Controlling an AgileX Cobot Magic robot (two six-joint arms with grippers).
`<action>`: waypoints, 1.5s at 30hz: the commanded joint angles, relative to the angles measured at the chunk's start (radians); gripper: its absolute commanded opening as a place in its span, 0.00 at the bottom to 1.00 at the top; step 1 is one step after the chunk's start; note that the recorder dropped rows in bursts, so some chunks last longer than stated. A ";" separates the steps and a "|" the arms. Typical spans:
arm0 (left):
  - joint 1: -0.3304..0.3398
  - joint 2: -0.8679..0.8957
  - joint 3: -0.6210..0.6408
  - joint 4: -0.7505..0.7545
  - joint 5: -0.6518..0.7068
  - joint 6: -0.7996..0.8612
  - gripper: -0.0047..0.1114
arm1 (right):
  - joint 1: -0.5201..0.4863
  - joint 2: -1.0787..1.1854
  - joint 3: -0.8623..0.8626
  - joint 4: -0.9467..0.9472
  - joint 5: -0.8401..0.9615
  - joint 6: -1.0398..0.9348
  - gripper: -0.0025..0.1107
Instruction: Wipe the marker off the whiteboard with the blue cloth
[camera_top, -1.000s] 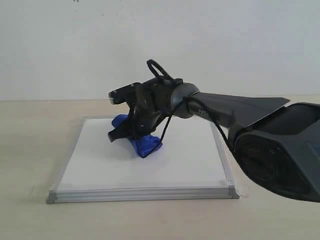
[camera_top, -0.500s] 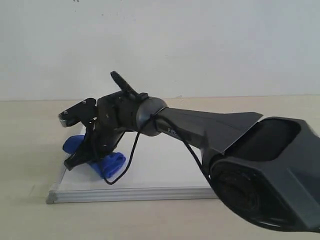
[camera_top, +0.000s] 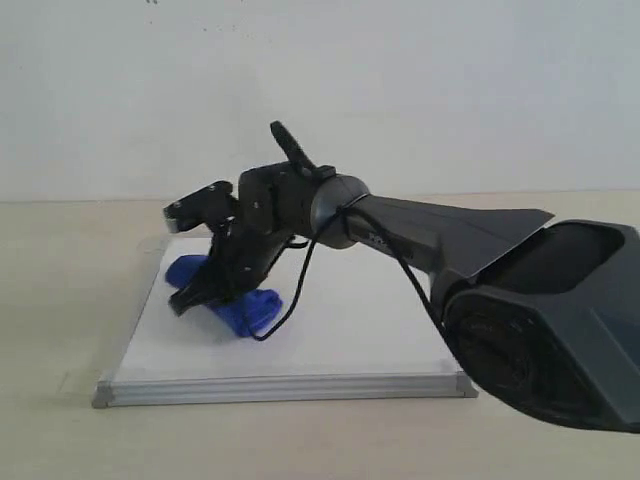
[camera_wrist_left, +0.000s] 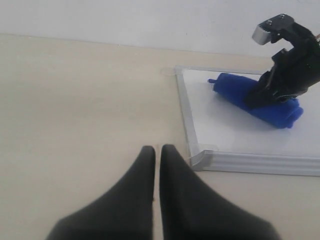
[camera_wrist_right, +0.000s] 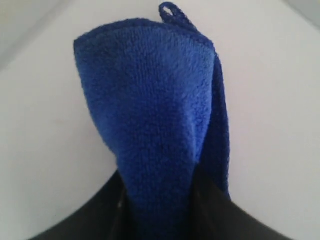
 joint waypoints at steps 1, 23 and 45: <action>-0.005 -0.002 -0.001 -0.009 -0.002 -0.008 0.07 | 0.045 0.007 0.010 0.184 0.019 -0.138 0.02; -0.005 -0.002 -0.001 -0.009 -0.002 -0.008 0.07 | 0.009 0.009 0.010 0.269 0.142 -0.179 0.02; -0.005 -0.002 -0.001 -0.009 -0.002 -0.008 0.07 | -0.006 0.009 0.010 -0.802 0.420 0.500 0.02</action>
